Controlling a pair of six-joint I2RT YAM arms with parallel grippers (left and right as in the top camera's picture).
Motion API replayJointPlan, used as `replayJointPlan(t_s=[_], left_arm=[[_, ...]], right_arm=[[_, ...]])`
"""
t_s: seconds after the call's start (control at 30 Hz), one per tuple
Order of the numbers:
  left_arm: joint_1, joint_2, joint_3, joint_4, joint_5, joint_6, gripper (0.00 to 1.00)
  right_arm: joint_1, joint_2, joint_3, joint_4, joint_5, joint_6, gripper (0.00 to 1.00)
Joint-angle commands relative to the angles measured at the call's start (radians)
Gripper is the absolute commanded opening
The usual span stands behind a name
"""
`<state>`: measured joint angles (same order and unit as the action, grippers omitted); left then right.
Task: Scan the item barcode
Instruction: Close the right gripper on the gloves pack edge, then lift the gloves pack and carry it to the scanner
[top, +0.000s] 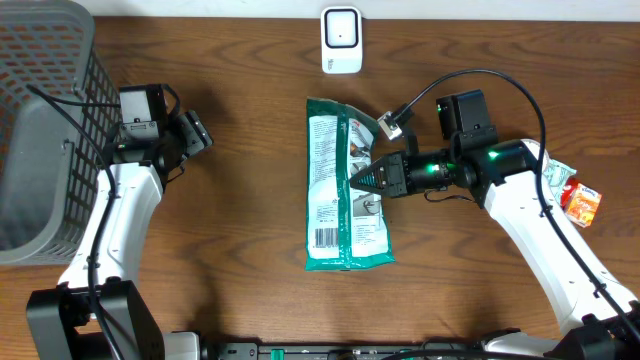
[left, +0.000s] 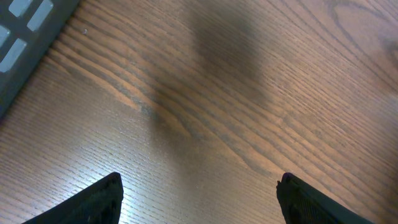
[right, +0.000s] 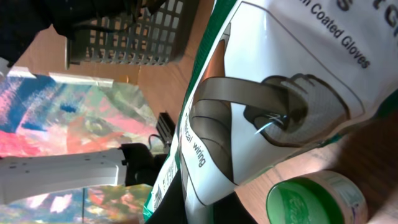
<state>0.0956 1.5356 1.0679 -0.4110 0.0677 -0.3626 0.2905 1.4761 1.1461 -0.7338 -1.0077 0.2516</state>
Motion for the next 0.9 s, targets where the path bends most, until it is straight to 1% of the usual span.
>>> replayJointPlan(t_s=[0.0,0.03,0.07,0.13,0.2,0.3,0.47,0.6,0.67,0.77,0.87], left_arm=[[0.002,-0.001,0.011,0.002,-0.014,0.006,0.80],[0.002,-0.001,0.011,0.001,-0.014,0.006,0.80],[0.002,-0.001,0.011,0.001,-0.013,0.006,0.88],[0.002,-0.001,0.011,0.001,-0.013,0.006,0.88],[0.002,-0.001,0.011,0.001,-0.013,0.006,0.88],[0.002,-0.001,0.011,0.001,-0.013,0.006,0.88],[0.002,-0.001,0.011,0.001,-0.013,0.006,0.88],[0.002,-0.001,0.011,0.001,-0.013,0.006,0.89],[0.002,-0.001,0.011,0.001,-0.013,0.006,0.89],[0.002,-0.001,0.011,0.001,-0.013,0.006,0.89],[0.002,-0.001,0.011,0.001,-0.013,0.006,0.89]], right_arm=[[0.009,-0.015,-0.001,-0.002,-0.006,-0.051,0.01],[0.009,-0.015,-0.001,-0.004,-0.006,-0.051,0.01],[0.008,-0.015,-0.001,-0.007,-0.006,-0.050,0.01],[0.008,-0.015,-0.001,-0.011,0.002,-0.042,0.01],[0.008,-0.015,-0.001,-0.011,0.055,-0.013,0.01],[0.008,-0.015,0.014,-0.011,0.245,0.051,0.01],[0.011,-0.014,0.145,-0.071,0.542,0.037,0.01],[0.012,-0.005,0.303,-0.132,0.727,-0.078,0.01],[0.013,-0.001,0.358,-0.134,0.818,-0.127,0.01],[0.017,0.000,0.389,-0.079,0.918,-0.221,0.01],[0.051,0.004,0.389,0.003,0.933,-0.395,0.01]])
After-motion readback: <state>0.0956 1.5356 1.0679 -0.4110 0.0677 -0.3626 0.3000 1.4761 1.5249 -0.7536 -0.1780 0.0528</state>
